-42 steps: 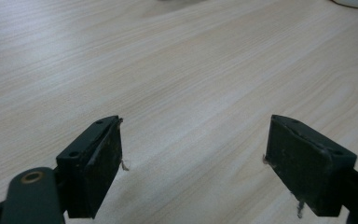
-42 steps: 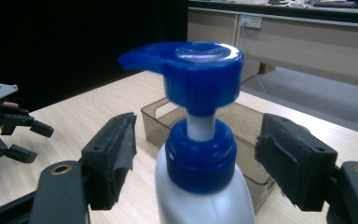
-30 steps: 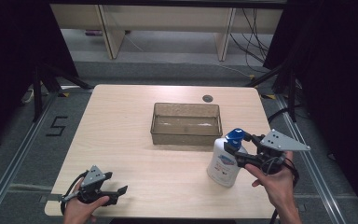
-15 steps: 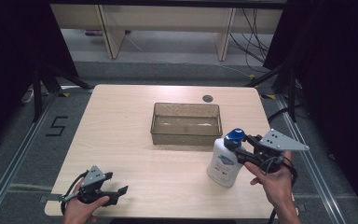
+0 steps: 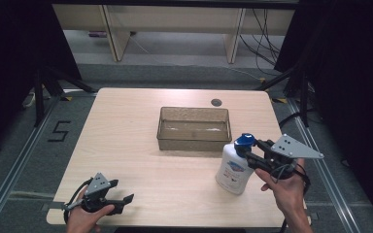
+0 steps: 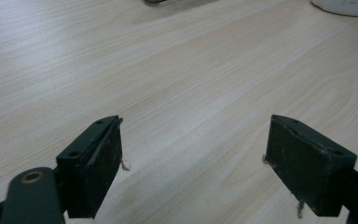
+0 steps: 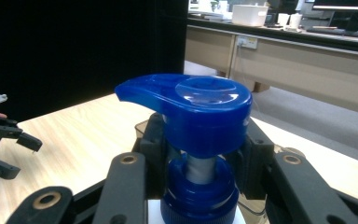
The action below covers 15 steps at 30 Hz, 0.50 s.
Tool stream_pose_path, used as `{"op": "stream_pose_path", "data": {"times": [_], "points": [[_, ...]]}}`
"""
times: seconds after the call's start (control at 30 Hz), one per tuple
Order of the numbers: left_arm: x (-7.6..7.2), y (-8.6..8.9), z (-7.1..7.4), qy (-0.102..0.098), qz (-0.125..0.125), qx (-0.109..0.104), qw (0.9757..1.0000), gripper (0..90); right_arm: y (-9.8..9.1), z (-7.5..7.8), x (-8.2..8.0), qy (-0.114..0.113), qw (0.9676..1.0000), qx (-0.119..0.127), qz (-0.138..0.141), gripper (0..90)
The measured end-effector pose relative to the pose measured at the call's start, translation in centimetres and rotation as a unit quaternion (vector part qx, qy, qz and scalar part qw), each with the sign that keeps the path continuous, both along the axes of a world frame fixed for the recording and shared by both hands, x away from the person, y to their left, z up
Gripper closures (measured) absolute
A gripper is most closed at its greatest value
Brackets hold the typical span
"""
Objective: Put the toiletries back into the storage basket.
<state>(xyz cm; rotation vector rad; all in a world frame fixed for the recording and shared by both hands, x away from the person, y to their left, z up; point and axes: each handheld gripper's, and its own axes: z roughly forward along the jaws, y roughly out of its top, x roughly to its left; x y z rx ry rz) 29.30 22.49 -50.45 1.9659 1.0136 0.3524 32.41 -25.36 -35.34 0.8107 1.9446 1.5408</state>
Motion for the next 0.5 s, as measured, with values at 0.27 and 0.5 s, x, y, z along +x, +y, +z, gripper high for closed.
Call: {"op": "stream_pose_path", "data": {"times": [0.27, 0.5], "points": [[-0.14, 0.01, 0.07, -0.001, 0.006, -0.007, 1.0000, 18.7, -0.01, 0.12, -0.01, 0.001, 1.0000, -0.002, -0.001, 62.1], [-0.12, 0.12, 0.10, -0.001, 0.005, -0.007, 1.0000, 18.8, -0.51, 0.40, 0.43, 0.012, 0.9998, 0.010, -0.011, 61.8]]}}
